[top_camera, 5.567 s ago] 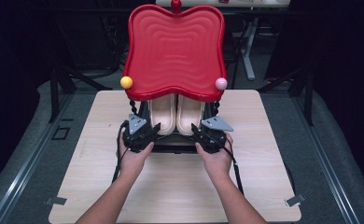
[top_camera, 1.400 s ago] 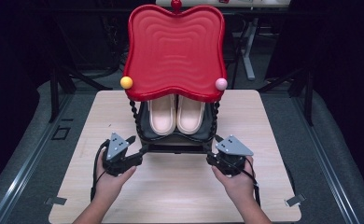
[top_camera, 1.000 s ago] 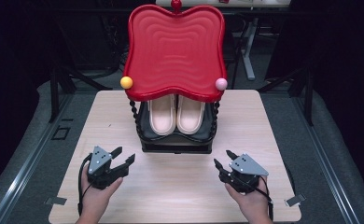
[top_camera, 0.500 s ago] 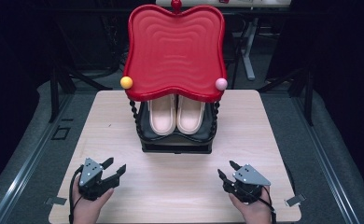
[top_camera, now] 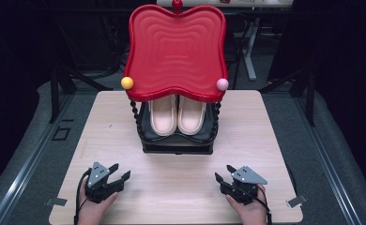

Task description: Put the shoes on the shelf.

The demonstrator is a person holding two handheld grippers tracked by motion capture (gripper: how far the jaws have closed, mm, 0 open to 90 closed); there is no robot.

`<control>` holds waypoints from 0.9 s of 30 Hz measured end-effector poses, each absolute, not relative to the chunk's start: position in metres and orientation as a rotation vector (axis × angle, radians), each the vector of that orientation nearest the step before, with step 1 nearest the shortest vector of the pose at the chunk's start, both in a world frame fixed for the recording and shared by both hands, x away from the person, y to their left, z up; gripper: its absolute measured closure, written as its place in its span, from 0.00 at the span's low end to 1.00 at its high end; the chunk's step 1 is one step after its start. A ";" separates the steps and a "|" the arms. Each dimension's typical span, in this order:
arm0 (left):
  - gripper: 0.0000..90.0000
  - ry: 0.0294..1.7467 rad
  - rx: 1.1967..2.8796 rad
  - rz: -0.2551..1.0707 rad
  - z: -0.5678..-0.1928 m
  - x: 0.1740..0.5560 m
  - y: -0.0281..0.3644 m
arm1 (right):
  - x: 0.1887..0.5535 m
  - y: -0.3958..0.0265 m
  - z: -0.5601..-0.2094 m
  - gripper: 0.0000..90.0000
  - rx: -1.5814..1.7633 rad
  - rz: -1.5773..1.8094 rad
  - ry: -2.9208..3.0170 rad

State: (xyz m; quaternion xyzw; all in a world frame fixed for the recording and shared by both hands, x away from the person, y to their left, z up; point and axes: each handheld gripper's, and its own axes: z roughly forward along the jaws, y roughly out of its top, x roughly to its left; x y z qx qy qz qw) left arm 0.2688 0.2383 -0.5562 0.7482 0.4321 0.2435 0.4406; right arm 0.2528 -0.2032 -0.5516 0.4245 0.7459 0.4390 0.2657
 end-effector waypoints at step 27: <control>0.48 1.075 1.891 0.550 -0.562 0.277 0.233 | 0.264 -0.206 -0.562 0.49 1.203 1.162 2.074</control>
